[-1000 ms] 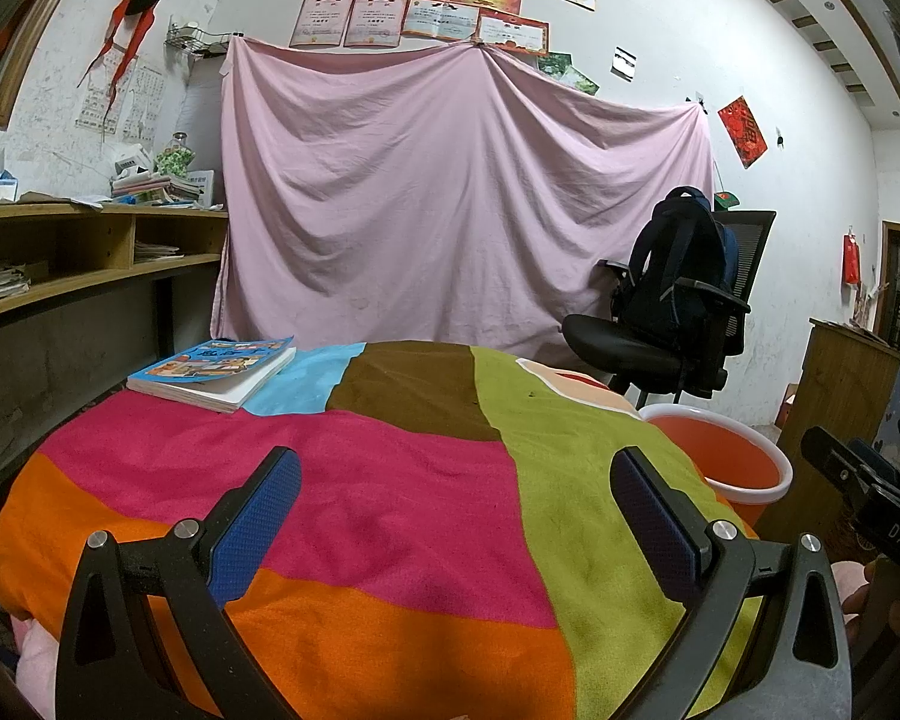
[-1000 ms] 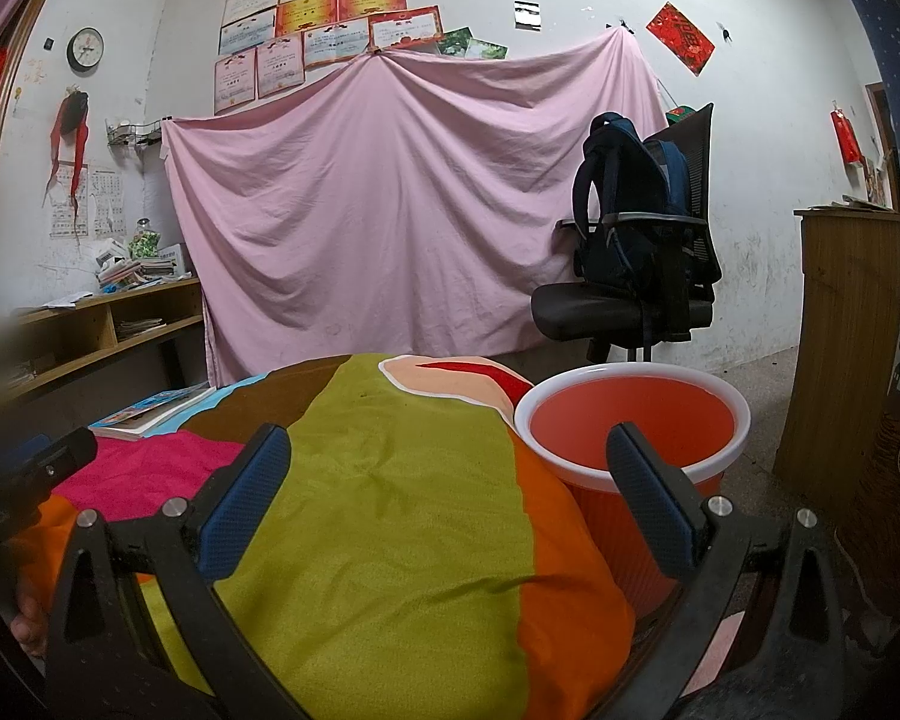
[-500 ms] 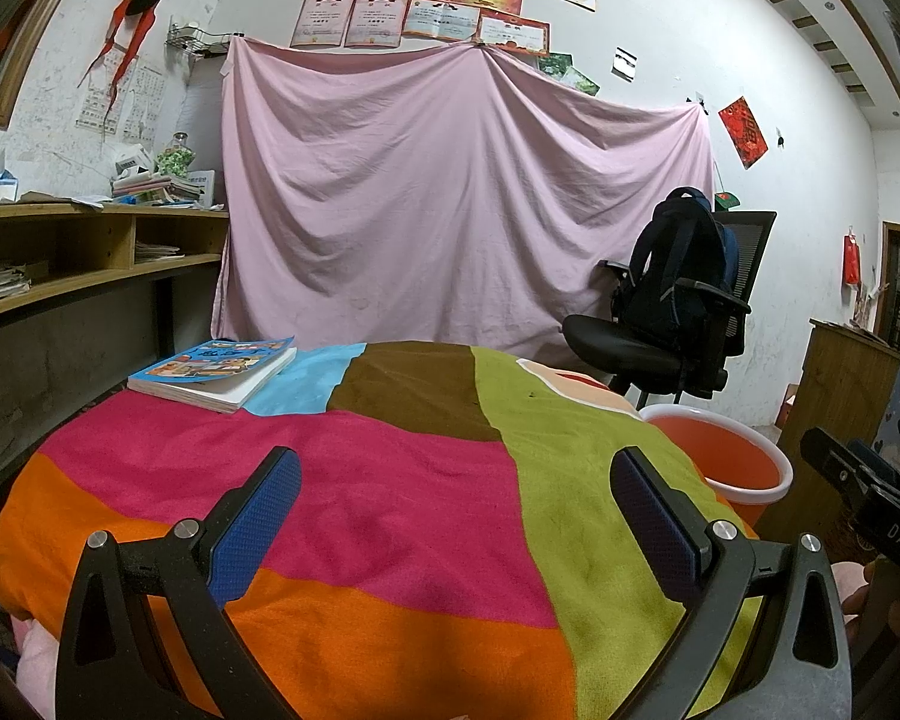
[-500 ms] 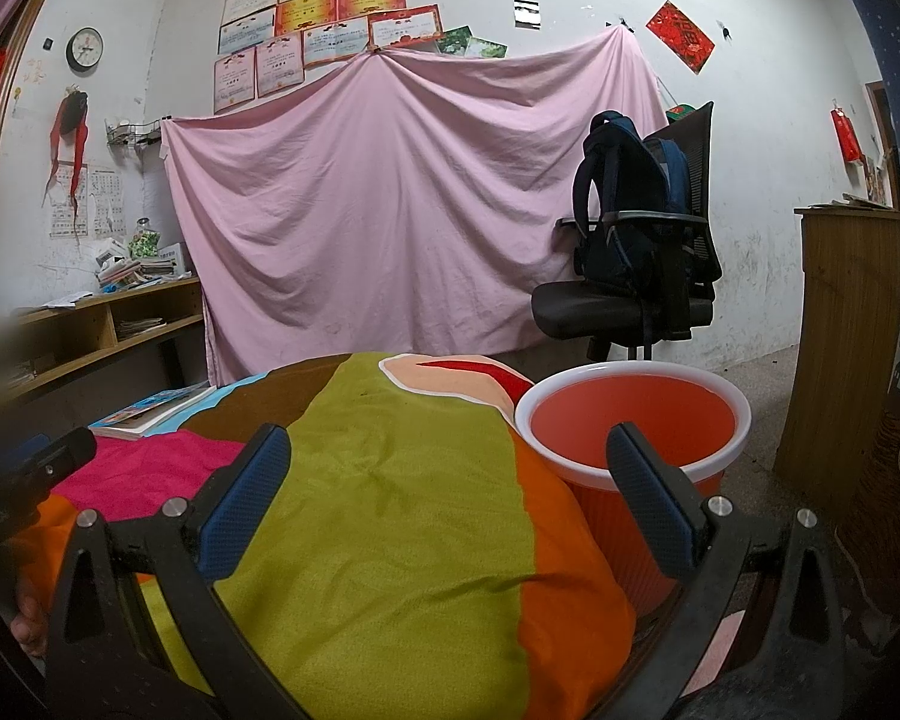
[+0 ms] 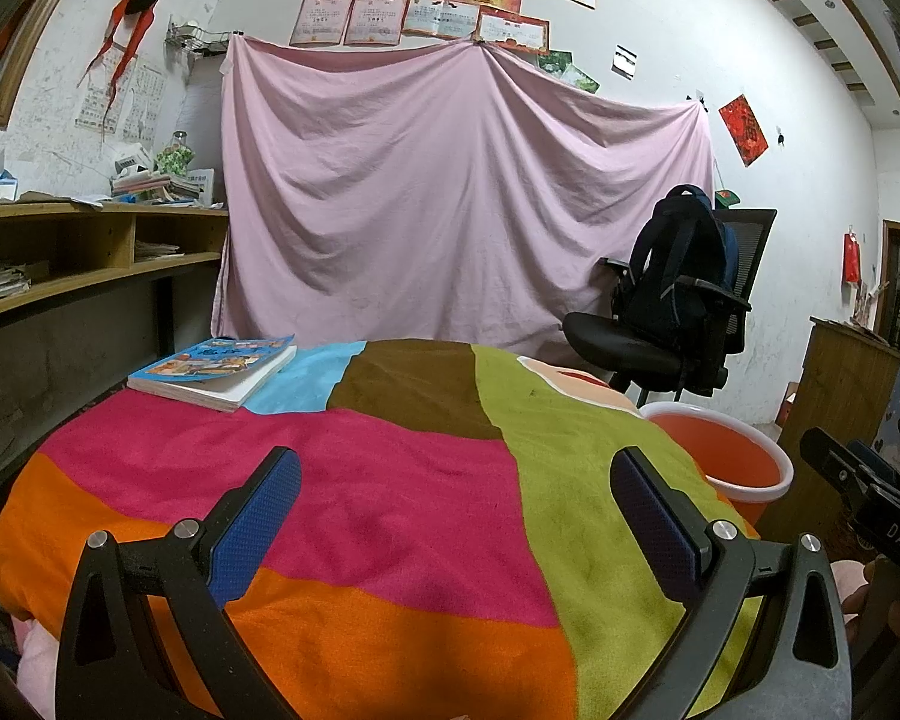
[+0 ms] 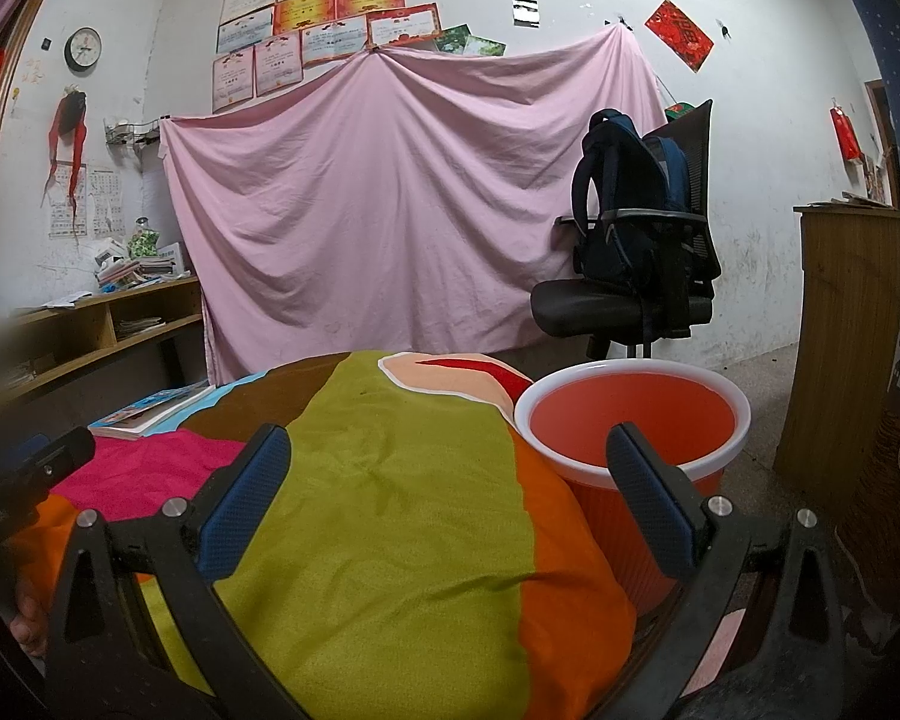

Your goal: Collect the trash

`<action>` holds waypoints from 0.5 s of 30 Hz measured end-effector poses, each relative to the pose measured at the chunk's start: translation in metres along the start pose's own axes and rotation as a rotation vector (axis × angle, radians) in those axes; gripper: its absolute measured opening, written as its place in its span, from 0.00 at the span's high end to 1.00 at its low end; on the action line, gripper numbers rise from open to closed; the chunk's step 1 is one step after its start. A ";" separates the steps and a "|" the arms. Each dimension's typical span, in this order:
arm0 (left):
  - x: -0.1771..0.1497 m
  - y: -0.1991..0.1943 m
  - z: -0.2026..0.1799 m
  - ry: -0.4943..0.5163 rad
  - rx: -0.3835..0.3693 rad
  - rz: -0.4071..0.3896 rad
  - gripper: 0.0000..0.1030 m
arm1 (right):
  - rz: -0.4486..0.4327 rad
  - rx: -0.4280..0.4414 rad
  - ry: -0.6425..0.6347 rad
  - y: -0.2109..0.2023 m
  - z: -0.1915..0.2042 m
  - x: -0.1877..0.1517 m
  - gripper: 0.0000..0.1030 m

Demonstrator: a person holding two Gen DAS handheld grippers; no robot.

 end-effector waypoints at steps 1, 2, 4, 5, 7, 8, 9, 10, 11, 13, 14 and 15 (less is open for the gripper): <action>0.000 0.000 0.000 0.000 -0.002 0.001 0.02 | 0.000 0.000 0.000 0.000 0.001 0.000 0.00; 0.001 -0.001 0.001 -0.002 -0.004 0.001 0.02 | 0.000 0.000 0.000 0.000 0.001 -0.001 0.00; 0.002 -0.003 0.002 -0.006 -0.003 -0.006 0.02 | 0.000 0.000 0.000 0.000 0.000 0.000 0.00; 0.002 -0.004 0.002 -0.006 0.005 -0.013 0.02 | 0.001 0.000 0.001 0.000 0.000 0.000 0.00; 0.003 -0.004 0.001 0.001 0.011 -0.017 0.02 | 0.002 -0.001 0.002 0.000 0.001 -0.001 0.00; 0.003 -0.005 0.001 0.009 0.013 -0.018 0.02 | 0.002 -0.001 0.002 0.000 0.001 -0.001 0.00; 0.003 -0.004 -0.002 0.016 0.017 -0.019 0.02 | 0.003 -0.001 0.002 0.000 0.002 -0.002 0.00; 0.002 -0.005 -0.004 0.026 0.025 -0.022 0.02 | 0.004 -0.002 0.002 0.000 0.003 -0.004 0.00; 0.002 -0.005 -0.004 0.031 0.029 -0.024 0.02 | 0.005 -0.002 0.002 0.000 0.003 -0.004 0.00; 0.001 -0.005 -0.006 0.039 0.032 -0.028 0.02 | 0.006 -0.003 0.003 -0.001 0.005 -0.006 0.00; 0.000 -0.005 -0.007 0.042 0.030 -0.026 0.02 | 0.007 -0.003 0.004 0.001 0.003 -0.005 0.00; 0.000 -0.005 -0.009 0.045 0.031 -0.028 0.02 | 0.008 -0.004 0.004 0.000 0.005 -0.006 0.00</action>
Point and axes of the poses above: each gripper's, at about its wrist camera, not at the fingertips, and y roughly the way its jaws point, z to its left, x to its top, the point moved 4 cm from there along y, roughly the way its jaws point, and after that the axes turned 14 degrees about x, right-handed, at the moved point
